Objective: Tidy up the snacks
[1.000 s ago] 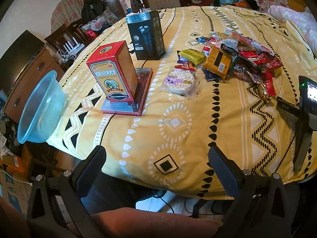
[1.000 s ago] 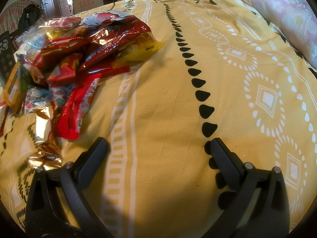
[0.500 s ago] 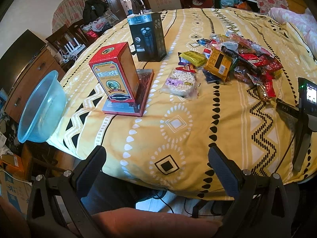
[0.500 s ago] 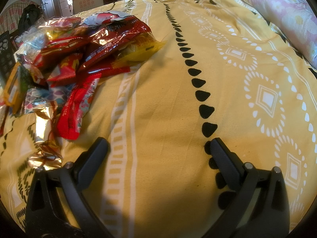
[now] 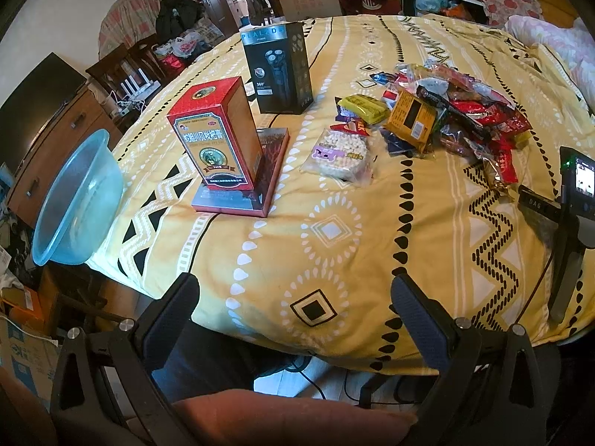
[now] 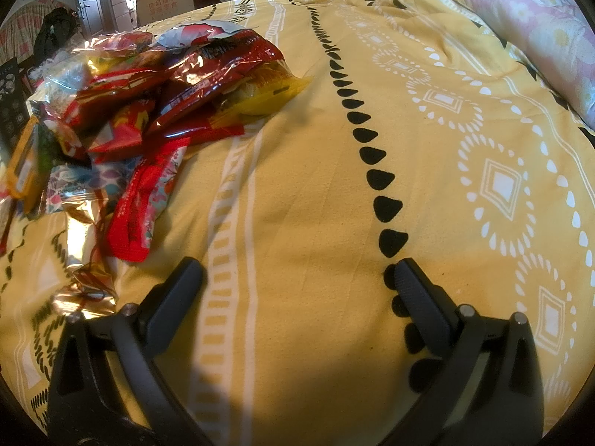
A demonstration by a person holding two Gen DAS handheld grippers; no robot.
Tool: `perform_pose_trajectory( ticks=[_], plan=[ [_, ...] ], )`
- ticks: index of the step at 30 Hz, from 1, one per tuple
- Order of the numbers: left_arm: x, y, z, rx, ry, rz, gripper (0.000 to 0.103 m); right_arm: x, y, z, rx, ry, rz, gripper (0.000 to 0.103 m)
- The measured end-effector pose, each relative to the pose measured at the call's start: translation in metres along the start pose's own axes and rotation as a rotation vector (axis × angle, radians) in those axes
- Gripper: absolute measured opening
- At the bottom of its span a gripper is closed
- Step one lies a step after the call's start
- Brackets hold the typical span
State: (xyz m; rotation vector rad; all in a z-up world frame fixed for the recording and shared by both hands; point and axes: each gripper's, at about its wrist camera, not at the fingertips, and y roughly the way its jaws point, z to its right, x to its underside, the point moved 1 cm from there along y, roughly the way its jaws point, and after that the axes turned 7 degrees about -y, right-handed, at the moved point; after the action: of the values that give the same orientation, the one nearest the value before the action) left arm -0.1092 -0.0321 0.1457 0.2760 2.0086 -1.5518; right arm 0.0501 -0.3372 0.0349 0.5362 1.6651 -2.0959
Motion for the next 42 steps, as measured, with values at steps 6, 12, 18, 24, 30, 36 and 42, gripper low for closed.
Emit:
perform_pose_trajectory(
  ticks=[6, 12, 18, 24, 30, 36, 42],
  plan=[
    [0.001, 0.002, -0.001, -0.001, -0.003, -0.006, 0.103, 0.0, 0.0, 0.0, 0.0, 0.0, 0.0, 0.103],
    [0.002, 0.006, -0.001, -0.002, -0.005, -0.026, 0.103, 0.0, -0.001, 0.0, 0.0, 0.0, 0.0, 0.103],
    [0.002, 0.009, -0.003, -0.002, -0.012, -0.039, 0.103, 0.0, 0.0, 0.0, 0.0, 0.0, 0.0, 0.103],
    [0.001, 0.01, -0.004, -0.002, -0.014, -0.041, 0.103, 0.0, 0.0, 0.0, 0.0, 0.0, 0.0, 0.103],
    [0.001, 0.011, -0.004, -0.002, -0.016, -0.045, 0.103, 0.0, 0.0, 0.0, 0.0, 0.0, 0.0, 0.103],
    [0.001, 0.012, -0.006, 0.001, -0.019, -0.046, 0.103, 0.0, 0.0, 0.0, 0.0, 0.0, 0.0, 0.103],
    [0.002, 0.011, -0.005, 0.003, -0.016, -0.04, 0.103, 0.0, 0.0, 0.0, 0.0, 0.0, 0.0, 0.103]
  ],
)
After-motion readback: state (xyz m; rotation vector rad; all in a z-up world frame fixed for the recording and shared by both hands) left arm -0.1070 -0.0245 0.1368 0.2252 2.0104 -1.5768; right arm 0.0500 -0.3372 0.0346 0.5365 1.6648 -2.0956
